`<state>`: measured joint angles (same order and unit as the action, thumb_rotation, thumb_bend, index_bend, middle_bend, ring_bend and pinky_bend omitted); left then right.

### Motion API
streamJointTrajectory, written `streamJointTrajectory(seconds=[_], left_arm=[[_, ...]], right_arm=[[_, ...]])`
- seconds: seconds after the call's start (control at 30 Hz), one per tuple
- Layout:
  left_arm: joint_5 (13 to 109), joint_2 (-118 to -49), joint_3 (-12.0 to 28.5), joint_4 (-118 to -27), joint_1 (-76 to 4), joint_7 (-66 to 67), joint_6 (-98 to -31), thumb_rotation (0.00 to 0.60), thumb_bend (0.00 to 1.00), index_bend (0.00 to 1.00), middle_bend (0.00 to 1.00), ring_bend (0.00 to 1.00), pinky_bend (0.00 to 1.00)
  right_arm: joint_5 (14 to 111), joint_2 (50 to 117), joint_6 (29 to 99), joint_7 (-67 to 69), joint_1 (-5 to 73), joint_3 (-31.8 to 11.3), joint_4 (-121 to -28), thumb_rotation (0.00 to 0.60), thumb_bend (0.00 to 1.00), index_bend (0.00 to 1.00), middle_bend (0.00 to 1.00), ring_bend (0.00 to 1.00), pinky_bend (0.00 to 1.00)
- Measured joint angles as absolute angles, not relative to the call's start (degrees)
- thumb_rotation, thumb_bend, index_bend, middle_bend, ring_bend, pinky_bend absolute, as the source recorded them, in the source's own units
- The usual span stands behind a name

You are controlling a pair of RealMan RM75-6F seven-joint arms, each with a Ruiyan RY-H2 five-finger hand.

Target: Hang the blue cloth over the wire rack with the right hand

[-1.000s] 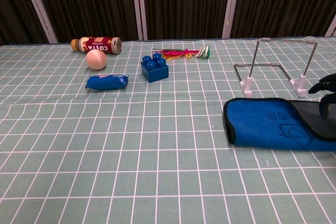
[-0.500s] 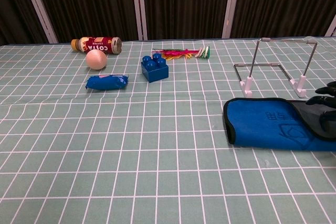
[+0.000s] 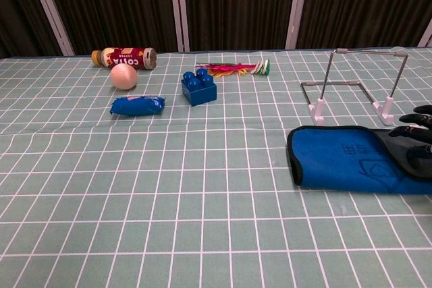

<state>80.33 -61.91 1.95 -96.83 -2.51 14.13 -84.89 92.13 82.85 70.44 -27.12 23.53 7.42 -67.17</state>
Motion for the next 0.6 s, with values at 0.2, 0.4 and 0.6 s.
streamJointTrajectory(seconds=[0.2,0.4,0.6], left_arm=[[80.57,-61.98,1.89,-96.92,-2.49,14.27,-85.05,0.6,0.0,0.0,0.0,0.0,0.0],[80.48,-62.05,1.9,-96.89,-2.49,14.38,-84.99,0.6,0.0,0.0,0.0,0.0,0.0],[80.41,-62.05,1.95,-96.86,-2.51,14.34,-84.96,0.6,0.0,0.0,0.0,0.0,0.0]], right_arm=[[92.82,83.62,70.38,-27.16,23.27,7.23,-65.1,0.6,0.29,0.44,0.08,0.0,0.05],[93.13,84.88,70.8,-25.47,22.97,6.36,-62.52,0.6,0.33,0.49,0.09,0.0,0.07],[92.88,85.64,70.78,-23.26,22.75,5.56,-61.16,0.6,0.36,0.53,0.11,0.0,0.09]])
